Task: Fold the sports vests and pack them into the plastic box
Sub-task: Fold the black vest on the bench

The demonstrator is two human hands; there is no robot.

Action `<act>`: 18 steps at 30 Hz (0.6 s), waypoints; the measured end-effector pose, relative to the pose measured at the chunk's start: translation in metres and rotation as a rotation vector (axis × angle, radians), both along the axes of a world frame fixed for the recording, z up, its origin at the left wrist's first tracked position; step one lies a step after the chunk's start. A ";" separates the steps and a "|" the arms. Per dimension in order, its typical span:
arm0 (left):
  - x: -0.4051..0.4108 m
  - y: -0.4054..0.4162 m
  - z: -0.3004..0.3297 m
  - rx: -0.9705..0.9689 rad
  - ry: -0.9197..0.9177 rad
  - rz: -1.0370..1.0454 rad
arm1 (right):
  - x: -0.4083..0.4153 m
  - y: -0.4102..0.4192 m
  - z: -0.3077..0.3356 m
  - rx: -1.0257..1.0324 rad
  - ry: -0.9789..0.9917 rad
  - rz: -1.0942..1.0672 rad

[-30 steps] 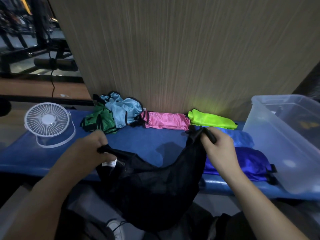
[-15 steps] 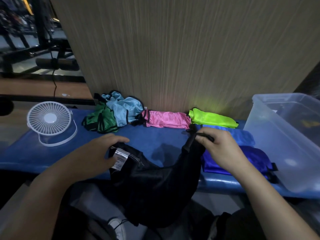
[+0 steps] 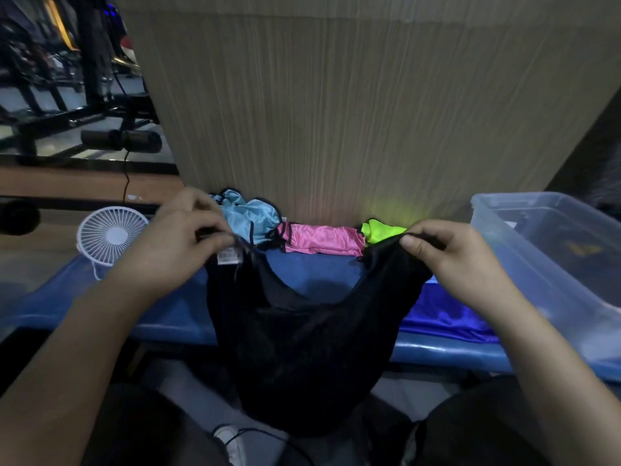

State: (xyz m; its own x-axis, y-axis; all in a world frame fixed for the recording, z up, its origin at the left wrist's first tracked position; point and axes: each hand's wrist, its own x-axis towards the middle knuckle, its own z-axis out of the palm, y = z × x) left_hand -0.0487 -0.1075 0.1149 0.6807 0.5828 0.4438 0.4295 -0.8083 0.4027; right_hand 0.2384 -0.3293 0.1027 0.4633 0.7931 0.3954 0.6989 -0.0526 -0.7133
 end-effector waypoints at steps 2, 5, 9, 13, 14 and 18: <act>-0.001 -0.006 0.014 0.019 -0.068 0.018 | -0.003 -0.006 0.012 0.002 -0.054 -0.022; -0.003 -0.020 0.032 -0.050 -0.137 0.091 | -0.010 -0.012 0.032 0.049 -0.053 -0.039; -0.008 -0.040 0.048 -0.117 -0.273 0.072 | -0.030 -0.022 0.055 0.233 0.180 0.059; -0.015 -0.066 0.066 -0.244 -0.487 -0.091 | -0.060 -0.039 0.079 0.374 0.449 0.301; -0.017 -0.069 0.070 -0.285 -0.522 -0.120 | -0.065 -0.042 0.084 0.397 0.489 0.344; -0.017 -0.058 0.073 -0.286 -0.486 -0.120 | -0.055 -0.024 0.083 0.358 0.355 0.263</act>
State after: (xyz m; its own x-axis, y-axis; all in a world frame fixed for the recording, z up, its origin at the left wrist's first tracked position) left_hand -0.0653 -0.1655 0.1884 0.5068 0.6569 0.5582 0.0523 -0.6698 0.7407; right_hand 0.1835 -0.3528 0.1858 0.4219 0.7446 0.5173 0.3703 0.3793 -0.8480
